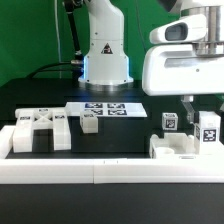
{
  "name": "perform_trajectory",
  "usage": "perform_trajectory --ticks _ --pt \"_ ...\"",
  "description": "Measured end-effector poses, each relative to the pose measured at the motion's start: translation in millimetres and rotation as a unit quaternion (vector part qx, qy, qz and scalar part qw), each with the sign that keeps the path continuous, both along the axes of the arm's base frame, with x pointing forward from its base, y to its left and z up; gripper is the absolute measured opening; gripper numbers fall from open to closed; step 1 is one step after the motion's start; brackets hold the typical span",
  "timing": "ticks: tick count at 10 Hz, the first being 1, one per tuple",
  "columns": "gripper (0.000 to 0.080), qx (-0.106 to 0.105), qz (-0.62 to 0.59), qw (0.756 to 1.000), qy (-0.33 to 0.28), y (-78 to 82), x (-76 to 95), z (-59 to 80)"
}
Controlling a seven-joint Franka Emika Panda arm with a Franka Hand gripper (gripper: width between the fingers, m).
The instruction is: Assemble chair
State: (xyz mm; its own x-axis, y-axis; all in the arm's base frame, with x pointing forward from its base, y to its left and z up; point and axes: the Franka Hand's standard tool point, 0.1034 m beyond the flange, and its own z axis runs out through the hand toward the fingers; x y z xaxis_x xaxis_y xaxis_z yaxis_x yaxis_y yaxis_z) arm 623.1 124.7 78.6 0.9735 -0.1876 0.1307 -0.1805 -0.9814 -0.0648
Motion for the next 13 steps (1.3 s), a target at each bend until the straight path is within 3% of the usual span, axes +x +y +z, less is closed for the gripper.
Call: perform_trajectory --ticks 2,6,8,10,11,12,13 --pt "0.0291 0.016 -0.114 0.993 0.006 0.3 -0.5 -0.2" --pt "0.0291 0.047 -0.313 0.948 0.017 1.8 -1.4 -1.1" --pt "0.0291 0.056 -0.369 0.927 0.02 1.7 -1.3 -1.0" --pt "0.0291 0.056 -0.364 0.929 0.02 1.8 -1.4 -1.1" --pt "0.0485 0.051 -0.33 0.942 0.016 1.6 -0.8 -1.0" --pt "0.0595 0.049 -0.312 0.949 0.015 1.8 -0.9 -1.1" --pt "0.0595 0.04 -0.26 0.965 0.012 2.9 -1.3 -1.3"
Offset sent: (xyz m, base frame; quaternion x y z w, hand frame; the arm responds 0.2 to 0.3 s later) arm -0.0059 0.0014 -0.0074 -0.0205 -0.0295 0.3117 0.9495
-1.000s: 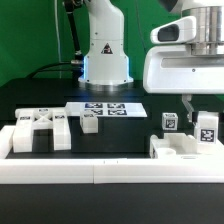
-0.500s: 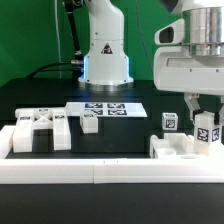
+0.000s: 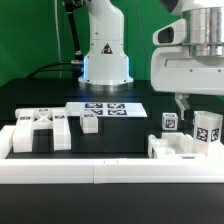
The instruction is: Assemble chair
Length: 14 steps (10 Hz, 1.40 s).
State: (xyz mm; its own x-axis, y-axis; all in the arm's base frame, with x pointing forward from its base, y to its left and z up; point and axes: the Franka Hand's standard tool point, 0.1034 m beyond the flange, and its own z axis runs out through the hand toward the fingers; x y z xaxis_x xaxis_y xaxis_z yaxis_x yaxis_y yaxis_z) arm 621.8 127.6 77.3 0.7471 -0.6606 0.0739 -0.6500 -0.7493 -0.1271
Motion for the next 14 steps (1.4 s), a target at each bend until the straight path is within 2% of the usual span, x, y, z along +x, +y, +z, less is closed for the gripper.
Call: perform_trajectory --ticks 1,2,7,9,10,11,13,14 --pt "0.0638 -0.008 0.061 0.998 -0.004 0.3 0.0 -0.2" --pt "0.0646 -0.017 0.117 0.993 -0.008 -0.4 0.6 0.0" --pt "0.0649 -0.048 0.325 0.944 -0.021 0.6 1.5 -0.3" --pt "0.0649 -0.063 0.409 0.91 -0.025 -2.3 2.5 0.0" --pt "0.0649 -0.072 0.459 0.885 -0.026 -5.4 3.1 0.0" --pt "0.0649 -0.074 0.476 0.876 -0.027 -5.3 3.1 0.0" --pt "0.0635 -0.073 0.47 0.879 -0.027 -5.3 3.1 0.0" --pt "0.0463 -0.072 0.463 0.883 -0.026 -5.3 3.1 0.0"
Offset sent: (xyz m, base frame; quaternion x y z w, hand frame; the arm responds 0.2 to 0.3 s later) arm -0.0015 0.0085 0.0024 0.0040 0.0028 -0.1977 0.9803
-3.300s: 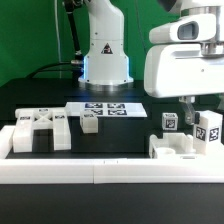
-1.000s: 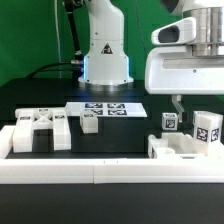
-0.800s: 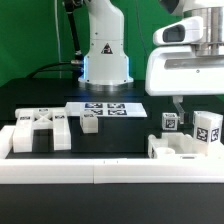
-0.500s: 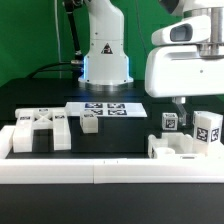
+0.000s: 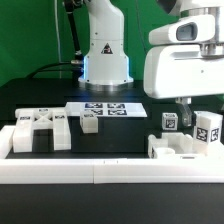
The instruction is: Assemble chair
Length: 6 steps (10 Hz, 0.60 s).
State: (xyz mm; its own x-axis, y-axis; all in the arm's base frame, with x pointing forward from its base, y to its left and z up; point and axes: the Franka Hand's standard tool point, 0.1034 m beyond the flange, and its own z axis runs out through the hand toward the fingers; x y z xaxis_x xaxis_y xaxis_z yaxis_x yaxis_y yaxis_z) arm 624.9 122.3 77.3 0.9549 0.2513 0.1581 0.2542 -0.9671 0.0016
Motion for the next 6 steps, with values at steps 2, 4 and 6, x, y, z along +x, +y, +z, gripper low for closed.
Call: perform_trajectory --ticks 2,4,6 --pt "0.0289 0.003 -0.019 1.0 0.001 -0.1 0.0 0.0" --pt "0.0289 0.017 -0.102 0.995 0.004 0.2 0.1 0.1" --pt "0.0289 0.033 -0.208 0.978 0.008 0.2 0.2 0.3"
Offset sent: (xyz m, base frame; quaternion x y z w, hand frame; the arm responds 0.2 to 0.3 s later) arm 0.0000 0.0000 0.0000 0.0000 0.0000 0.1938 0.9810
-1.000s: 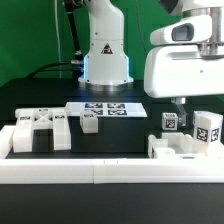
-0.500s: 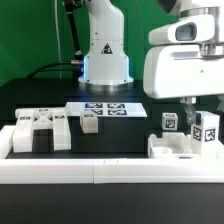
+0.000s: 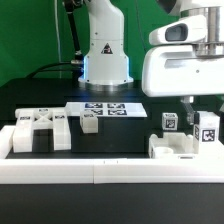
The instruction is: Assemble chair
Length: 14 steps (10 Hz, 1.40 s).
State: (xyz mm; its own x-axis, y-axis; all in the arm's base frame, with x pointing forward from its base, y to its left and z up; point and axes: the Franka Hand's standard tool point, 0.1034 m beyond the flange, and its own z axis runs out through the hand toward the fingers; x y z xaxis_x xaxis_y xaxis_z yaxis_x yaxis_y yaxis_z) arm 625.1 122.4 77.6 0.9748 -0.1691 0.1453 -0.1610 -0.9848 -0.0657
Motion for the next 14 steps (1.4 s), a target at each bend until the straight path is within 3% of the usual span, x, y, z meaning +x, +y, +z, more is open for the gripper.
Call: perform_trajectory --ticks 3,7,9,11,12,13,14 --pt "0.0291 0.026 -0.153 0.988 0.006 -2.2 0.6 0.3" --pt "0.0291 0.052 -0.348 0.936 0.015 -4.4 0.8 -0.1" --pt "0.0291 0.066 -0.435 0.898 0.017 -8.3 1.9 0.4" --pt "0.0292 0.07 -0.456 0.887 0.017 -8.3 2.2 0.5" --pt "0.0475 0.067 -0.436 0.897 0.017 -8.3 2.2 0.5" --pt "0.0589 0.062 -0.407 0.911 0.016 -8.3 2.2 0.7" --pt "0.0589 0.058 -0.385 0.921 0.016 -7.7 2.0 0.8"
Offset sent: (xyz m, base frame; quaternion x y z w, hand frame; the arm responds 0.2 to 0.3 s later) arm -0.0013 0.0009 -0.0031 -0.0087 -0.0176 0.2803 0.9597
